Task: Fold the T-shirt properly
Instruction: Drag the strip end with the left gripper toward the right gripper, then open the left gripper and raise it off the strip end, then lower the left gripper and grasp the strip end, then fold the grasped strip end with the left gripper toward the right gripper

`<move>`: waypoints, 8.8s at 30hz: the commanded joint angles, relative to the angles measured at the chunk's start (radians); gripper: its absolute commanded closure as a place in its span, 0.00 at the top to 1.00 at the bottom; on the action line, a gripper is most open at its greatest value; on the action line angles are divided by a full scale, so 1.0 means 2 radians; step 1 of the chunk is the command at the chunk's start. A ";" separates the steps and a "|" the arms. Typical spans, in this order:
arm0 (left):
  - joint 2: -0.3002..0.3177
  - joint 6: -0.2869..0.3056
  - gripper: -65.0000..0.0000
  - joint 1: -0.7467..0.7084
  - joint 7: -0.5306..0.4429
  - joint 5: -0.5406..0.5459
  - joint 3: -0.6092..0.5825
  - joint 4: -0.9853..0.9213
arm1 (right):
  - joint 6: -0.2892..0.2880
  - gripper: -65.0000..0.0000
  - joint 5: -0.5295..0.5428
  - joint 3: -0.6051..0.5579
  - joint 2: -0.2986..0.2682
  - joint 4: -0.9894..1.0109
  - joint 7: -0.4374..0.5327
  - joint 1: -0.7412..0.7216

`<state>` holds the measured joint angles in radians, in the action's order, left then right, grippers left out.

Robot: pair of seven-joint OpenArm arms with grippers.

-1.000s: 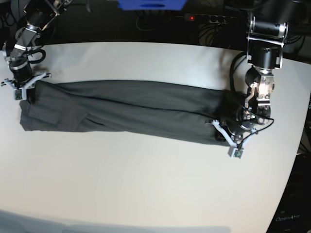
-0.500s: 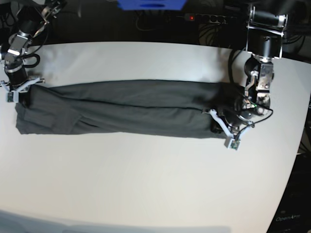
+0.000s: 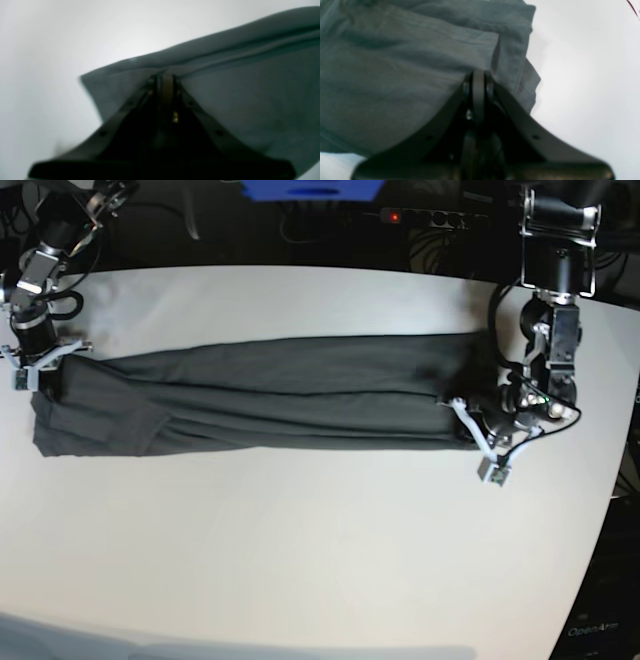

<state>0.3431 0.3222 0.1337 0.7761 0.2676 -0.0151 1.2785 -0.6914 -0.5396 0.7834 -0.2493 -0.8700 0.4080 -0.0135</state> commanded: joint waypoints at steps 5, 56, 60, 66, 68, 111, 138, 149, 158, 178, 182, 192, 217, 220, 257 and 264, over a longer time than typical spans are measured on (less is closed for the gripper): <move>0.020 -0.005 0.05 0.018 0.007 -0.008 0.005 0.019 | -0.003 0.01 -0.063 -0.002 0.005 0.010 -0.084 0.017; 0.028 0.188 0.56 0.030 0.260 -0.009 0.253 -0.005 | -0.003 0.00 -0.102 -0.002 0.012 0.010 -0.086 0.018; 0.014 0.188 0.56 0.032 0.283 -0.009 0.255 -0.001 | -0.003 0.00 -0.103 -0.002 0.012 0.010 -0.086 0.018; 0.011 0.188 0.56 0.039 0.302 -0.001 0.253 -0.001 | -0.003 0.00 -0.120 -0.002 0.012 0.010 -0.086 0.017; 0.014 0.188 0.56 0.036 0.302 0.028 0.254 -0.001 | -0.003 0.00 -0.120 -0.002 0.012 0.010 -0.086 0.017; -0.026 0.188 0.56 -0.005 0.310 0.130 0.274 -0.007 | -0.003 0.00 -0.134 0.000 0.018 0.010 -0.084 0.021; -0.082 0.188 0.55 -0.007 0.310 0.129 0.275 -0.007 | -0.003 0.00 -0.134 -0.002 0.018 0.010 -0.085 0.026; -0.084 0.188 0.05 -0.004 0.310 0.128 0.278 -0.007 | -0.003 0.00 -0.134 -0.002 0.018 0.010 -0.084 0.029; -0.086 0.188 0.05 0.006 0.310 0.132 0.303 -0.001 | -0.003 0.00 -0.134 -0.002 0.018 0.011 -0.084 0.029; -0.166 0.188 0.05 0.039 0.310 0.134 0.258 0.070 | -0.003 0.00 -0.145 -0.003 0.032 0.010 -0.085 0.027; -0.173 0.188 0.05 0.036 0.310 0.134 0.222 0.070 | -0.003 0.00 -0.145 -0.003 0.032 0.010 -0.086 0.026; -0.187 0.188 0.05 0.038 0.310 0.134 0.155 0.069 | -0.003 0.00 -0.145 -0.003 0.032 0.010 -0.086 0.025; -0.246 0.188 0.05 0.036 0.310 0.134 0.033 0.065 | -0.003 0.00 -0.146 -0.003 0.036 0.009 -0.087 0.027; -0.248 0.188 0.05 0.035 0.310 0.134 0.016 0.064 | -0.003 0.00 -0.146 -0.003 0.036 0.009 -0.087 0.028; -0.250 0.188 0.05 0.094 0.236 0.262 -0.027 -0.081 | -0.003 0.00 -0.193 -0.002 0.057 0.008 -0.086 0.019; -0.250 0.188 0.05 0.097 0.215 0.276 -0.047 -0.081 | -0.003 0.00 -0.193 -0.002 0.057 0.008 -0.087 0.013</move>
<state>-0.1467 0.6918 0.2996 1.2217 0.7818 -0.1074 1.1011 -0.6197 -0.7265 0.7967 -0.1787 -0.8898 0.4984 -0.0139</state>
